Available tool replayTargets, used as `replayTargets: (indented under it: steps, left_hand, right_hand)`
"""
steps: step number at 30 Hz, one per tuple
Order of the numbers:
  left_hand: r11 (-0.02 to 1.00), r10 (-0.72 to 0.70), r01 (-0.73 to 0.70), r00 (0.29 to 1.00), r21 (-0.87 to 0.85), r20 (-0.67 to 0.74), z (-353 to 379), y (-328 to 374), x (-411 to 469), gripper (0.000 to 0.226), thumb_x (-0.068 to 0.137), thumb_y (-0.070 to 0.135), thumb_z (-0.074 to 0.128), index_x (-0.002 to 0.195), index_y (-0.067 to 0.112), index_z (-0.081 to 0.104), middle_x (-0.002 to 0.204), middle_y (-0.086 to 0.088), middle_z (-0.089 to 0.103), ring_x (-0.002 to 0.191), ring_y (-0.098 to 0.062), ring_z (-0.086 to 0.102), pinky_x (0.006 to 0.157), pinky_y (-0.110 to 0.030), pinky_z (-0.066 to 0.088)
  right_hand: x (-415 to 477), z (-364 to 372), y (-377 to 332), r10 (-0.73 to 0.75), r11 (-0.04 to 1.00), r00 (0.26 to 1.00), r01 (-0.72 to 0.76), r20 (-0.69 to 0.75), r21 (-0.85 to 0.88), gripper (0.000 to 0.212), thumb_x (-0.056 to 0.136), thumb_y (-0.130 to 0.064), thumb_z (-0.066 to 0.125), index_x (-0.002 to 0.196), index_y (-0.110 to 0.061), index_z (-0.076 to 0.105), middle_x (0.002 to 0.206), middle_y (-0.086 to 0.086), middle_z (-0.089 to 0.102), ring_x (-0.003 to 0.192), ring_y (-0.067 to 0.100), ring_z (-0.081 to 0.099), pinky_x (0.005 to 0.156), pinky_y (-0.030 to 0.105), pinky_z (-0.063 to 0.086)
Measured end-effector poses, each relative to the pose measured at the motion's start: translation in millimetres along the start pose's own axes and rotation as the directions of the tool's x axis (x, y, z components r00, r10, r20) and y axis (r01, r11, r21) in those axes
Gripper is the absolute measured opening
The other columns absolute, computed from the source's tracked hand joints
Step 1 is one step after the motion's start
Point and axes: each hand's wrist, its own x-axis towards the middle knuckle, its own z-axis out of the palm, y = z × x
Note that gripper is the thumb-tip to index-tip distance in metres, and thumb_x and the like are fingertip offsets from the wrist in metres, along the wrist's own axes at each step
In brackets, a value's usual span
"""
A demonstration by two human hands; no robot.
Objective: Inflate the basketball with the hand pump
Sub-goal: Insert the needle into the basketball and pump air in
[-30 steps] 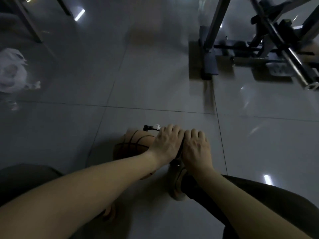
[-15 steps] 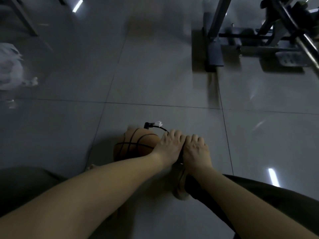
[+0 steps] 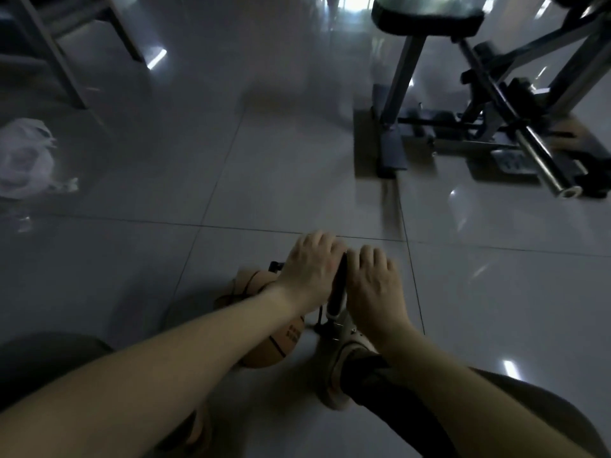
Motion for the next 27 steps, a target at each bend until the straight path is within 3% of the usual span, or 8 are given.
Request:
replayTargets:
  steps: [4, 7, 11, 18, 21, 23, 25, 27]
  left_hand:
    - [0.996, -0.082, 0.081, 0.996, 0.037, 0.036, 59, 15, -30, 0.008, 0.094, 0.025, 0.047, 0.094, 0.018, 0.050, 0.093, -0.007, 0.053, 0.083, -0.024, 0.046, 0.077, -0.038, 0.044]
    - [0.996, -0.085, 0.084, 0.994, 0.025, 0.066, 83, 11, -33, 0.004, 0.092, 0.022, 0.047, 0.093, 0.018, 0.047, 0.090, -0.007, 0.051, 0.082, -0.024, 0.045, 0.073, -0.037, 0.044]
    - [0.997, -0.071, 0.065, 0.991, 0.051, 0.115, 108, 10, -41, 0.003, 0.088, 0.019, 0.045, 0.091, 0.018, 0.046, 0.089, -0.008, 0.049, 0.080, -0.024, 0.044, 0.068, -0.037, 0.040]
    - [0.994, -0.052, 0.026, 0.965, 0.103, 0.256, 113, 9, -42, 0.011, 0.089, 0.016, 0.038, 0.095, 0.016, 0.046, 0.093, -0.009, 0.049, 0.082, -0.025, 0.042, 0.070, -0.036, 0.038]
    - [0.992, -0.080, 0.038, 0.933, 0.123, 0.352, 93, 8, -34, 0.026, 0.094, 0.017, 0.029, 0.111, 0.015, 0.049, 0.108, -0.008, 0.050, 0.095, -0.025, 0.045, 0.082, -0.036, 0.037]
    - [0.994, -0.042, -0.003, 0.913, 0.110, 0.405, 78, 3, -30, 0.028, 0.098, 0.021, 0.034, 0.122, 0.017, 0.046, 0.118, -0.006, 0.049, 0.105, -0.024, 0.045, 0.091, -0.037, 0.036]
    - [0.995, 0.012, -0.046, 0.932, 0.084, 0.361, 56, -3, -25, 0.030, 0.095, 0.024, 0.043, 0.124, 0.017, 0.047, 0.118, -0.004, 0.051, 0.106, -0.024, 0.047, 0.095, -0.037, 0.038]
    - [0.997, 0.060, -0.068, 0.970, 0.024, 0.234, 24, -8, -12, 0.029, 0.091, 0.023, 0.045, 0.119, 0.017, 0.051, 0.112, -0.004, 0.054, 0.100, -0.024, 0.050, 0.088, -0.036, 0.039]
  right_hand:
    - [-27, 49, -2, 0.043, 0.999, 0.994, -0.045, 0.103, 0.018, 0.037, 0.078, -0.025, 0.050, 0.112, -0.009, 0.054, 0.096, 0.011, 0.049, 0.080, 0.024, 0.042, 0.069, 0.034, 0.044]
    - [-29, 78, -4, 0.089, 0.995, 0.961, -0.099, 0.262, 0.025, 0.039, 0.081, -0.028, 0.064, 0.114, -0.011, 0.051, 0.101, 0.010, 0.046, 0.085, 0.025, 0.041, 0.071, 0.035, 0.043]
    - [-35, 100, -7, 0.122, 0.989, 0.913, -0.144, 0.390, 0.027, 0.039, 0.088, -0.028, 0.054, 0.123, -0.014, 0.041, 0.110, 0.009, 0.039, 0.094, 0.025, 0.038, 0.082, 0.037, 0.043]
    - [-32, 103, -10, 0.144, 0.981, 0.890, -0.186, 0.432, 0.055, 0.036, 0.090, -0.032, 0.051, 0.121, -0.016, 0.043, 0.107, 0.008, 0.040, 0.091, 0.025, 0.040, 0.081, 0.039, 0.044]
    - [-22, 78, -7, 0.102, 0.983, 0.895, -0.157, 0.434, 0.091, 0.028, 0.097, -0.030, 0.047, 0.122, -0.018, 0.042, 0.112, 0.005, 0.047, 0.095, 0.022, 0.045, 0.084, 0.035, 0.044]
    - [-13, 55, -5, 0.042, 0.988, 0.899, -0.103, 0.437, 0.116, 0.028, 0.095, -0.028, 0.054, 0.121, -0.018, 0.046, 0.115, 0.004, 0.055, 0.100, 0.022, 0.053, 0.087, 0.034, 0.047]
    - [-4, 29, -2, 0.019, 0.990, 0.921, -0.073, 0.389, 0.123, 0.030, 0.092, -0.023, 0.059, 0.120, -0.016, 0.049, 0.117, 0.005, 0.058, 0.105, 0.024, 0.056, 0.088, 0.034, 0.048]
    - [9, 3, 3, 0.025, 0.990, 0.955, -0.065, 0.296, 0.124, 0.027, 0.092, -0.020, 0.060, 0.117, -0.015, 0.052, 0.114, 0.005, 0.058, 0.104, 0.024, 0.057, 0.086, 0.034, 0.047]
